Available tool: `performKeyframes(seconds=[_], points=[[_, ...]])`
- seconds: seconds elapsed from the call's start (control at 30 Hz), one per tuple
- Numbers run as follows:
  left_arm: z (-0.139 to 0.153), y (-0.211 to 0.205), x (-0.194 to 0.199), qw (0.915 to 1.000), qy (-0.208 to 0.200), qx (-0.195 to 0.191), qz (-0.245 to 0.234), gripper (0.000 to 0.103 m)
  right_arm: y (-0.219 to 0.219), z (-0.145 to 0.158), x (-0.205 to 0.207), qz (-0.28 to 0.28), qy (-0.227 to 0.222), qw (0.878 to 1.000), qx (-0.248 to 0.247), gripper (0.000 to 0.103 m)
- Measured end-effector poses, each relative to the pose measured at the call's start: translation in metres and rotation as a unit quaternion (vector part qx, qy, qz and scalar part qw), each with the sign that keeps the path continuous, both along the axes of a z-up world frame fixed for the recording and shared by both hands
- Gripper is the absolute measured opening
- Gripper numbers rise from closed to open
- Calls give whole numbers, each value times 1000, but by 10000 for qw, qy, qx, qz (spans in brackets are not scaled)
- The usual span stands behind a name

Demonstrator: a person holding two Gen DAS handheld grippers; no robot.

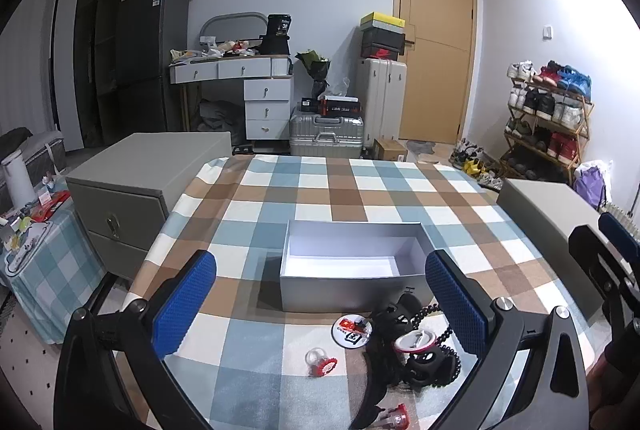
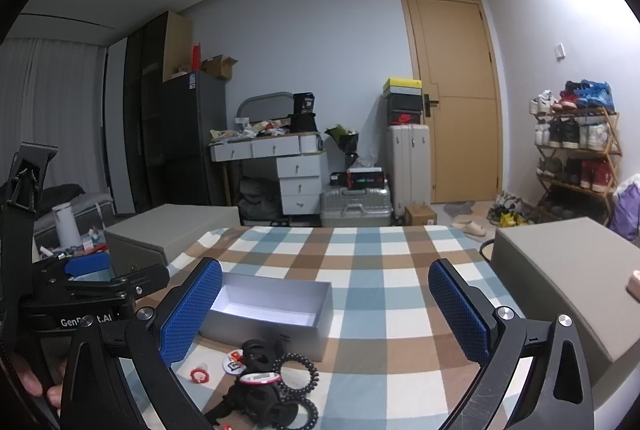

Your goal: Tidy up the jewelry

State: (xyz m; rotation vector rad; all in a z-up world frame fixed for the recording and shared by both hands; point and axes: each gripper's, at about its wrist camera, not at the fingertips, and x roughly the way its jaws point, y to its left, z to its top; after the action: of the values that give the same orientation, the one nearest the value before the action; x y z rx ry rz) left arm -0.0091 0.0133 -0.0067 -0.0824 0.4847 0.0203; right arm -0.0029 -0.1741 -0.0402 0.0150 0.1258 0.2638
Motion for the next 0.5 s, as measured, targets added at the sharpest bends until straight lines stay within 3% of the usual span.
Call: performKeyframes(seconds=[0.5], points=[[2,-1,0,9999,-23,-79,-96,102,-2,-2,0,1,7,10000,9,103]])
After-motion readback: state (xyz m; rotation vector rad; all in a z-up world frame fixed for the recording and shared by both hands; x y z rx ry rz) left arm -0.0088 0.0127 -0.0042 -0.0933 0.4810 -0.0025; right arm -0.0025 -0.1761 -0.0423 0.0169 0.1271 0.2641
